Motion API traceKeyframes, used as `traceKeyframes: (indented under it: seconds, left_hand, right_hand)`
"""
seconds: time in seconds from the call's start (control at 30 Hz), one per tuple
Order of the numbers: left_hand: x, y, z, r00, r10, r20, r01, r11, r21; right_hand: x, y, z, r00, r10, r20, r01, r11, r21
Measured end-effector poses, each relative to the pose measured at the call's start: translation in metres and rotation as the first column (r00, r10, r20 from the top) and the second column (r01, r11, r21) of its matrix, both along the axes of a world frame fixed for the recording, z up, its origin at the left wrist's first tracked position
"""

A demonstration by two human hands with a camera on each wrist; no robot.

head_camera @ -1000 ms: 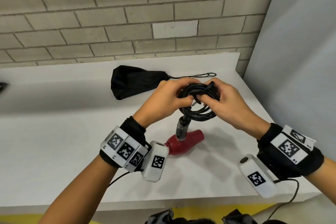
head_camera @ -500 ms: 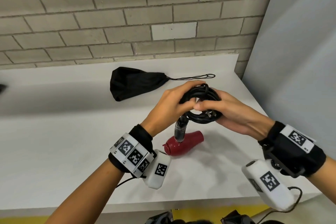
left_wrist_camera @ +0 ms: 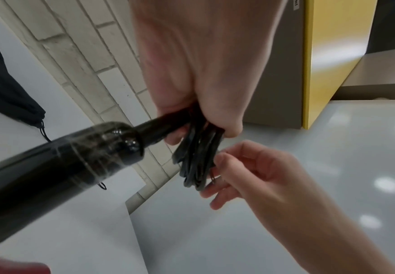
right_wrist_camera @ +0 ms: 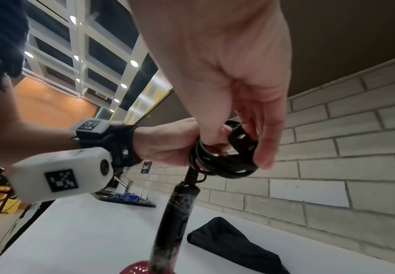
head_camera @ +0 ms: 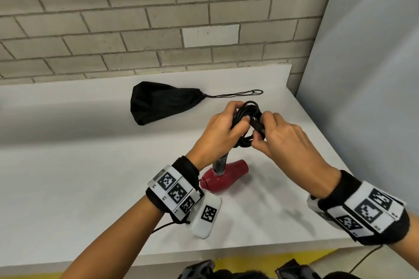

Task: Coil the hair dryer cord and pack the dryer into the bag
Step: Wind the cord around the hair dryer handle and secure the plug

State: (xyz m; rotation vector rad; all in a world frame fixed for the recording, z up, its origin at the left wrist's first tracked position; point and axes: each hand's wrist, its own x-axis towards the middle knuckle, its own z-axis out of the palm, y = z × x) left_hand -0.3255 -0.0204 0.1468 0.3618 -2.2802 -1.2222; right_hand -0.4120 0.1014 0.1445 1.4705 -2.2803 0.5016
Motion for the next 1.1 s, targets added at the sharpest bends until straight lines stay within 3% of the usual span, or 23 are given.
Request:
traceKeyframes:
  seconds: [0.1,0.3,0.37,0.43,0.5,0.6,0.73,0.9,0.97,1.1]
  left_hand:
    - [-0.001,-0.004,0.000,1.000,0.023,0.005,-0.022,0.996,-0.083]
    - [0.006,-0.018,-0.009,0.999,0.042,-0.028,-0.047,0.976,-0.214]
    - [0.009,-0.014,-0.011,0.998,0.035,-0.053,-0.045,0.978,-0.205]
    - [0.011,-0.011,-0.013,0.999,-0.010,-0.043,0.002,0.980,-0.200]
    - [0.012,-0.010,-0.013,0.998,-0.069,-0.010,0.065,0.976,-0.207]
    - [0.011,-0.009,-0.010,0.990,-0.138,0.032,0.141,0.973,-0.181]
    - [0.011,-0.006,-0.008,0.968,-0.241,0.066,0.245,0.968,-0.063]
    - [0.019,-0.014,-0.002,0.946,-0.323,0.020,0.319,0.941,0.113]
    - [0.023,-0.014,-0.002,0.941,-0.335,0.049,0.330,0.939,0.095]
    - [0.027,-0.014,-0.002,0.950,-0.308,0.041,0.306,0.951,0.047]
  right_hand:
    - [-0.001,-0.002,-0.001,0.996,0.003,-0.090,-0.004,1.000,-0.009]
    - [-0.016,0.015,0.005,0.988,0.136,-0.075,-0.138,0.990,-0.019]
    - [-0.022,0.024,0.001,0.982,0.188,-0.006,-0.188,0.982,-0.012]
    - [-0.030,0.030,-0.007,0.947,0.234,0.221,-0.226,0.972,-0.058]
    - [-0.042,0.030,-0.015,0.792,0.274,0.546,-0.235,0.962,-0.141]
    - [-0.058,0.023,-0.018,0.437,0.316,0.842,-0.330,0.927,-0.177]
    - [-0.052,0.003,-0.007,0.128,0.256,0.958,-0.580,0.803,-0.137]
    - [-0.037,-0.019,-0.003,-0.203,0.257,0.945,-0.508,0.797,-0.326]
    - [-0.031,-0.025,-0.006,-0.252,0.206,0.945,-0.508,0.803,-0.311]
    - [-0.025,-0.030,-0.007,-0.226,0.141,0.964,-0.479,0.845,-0.236]
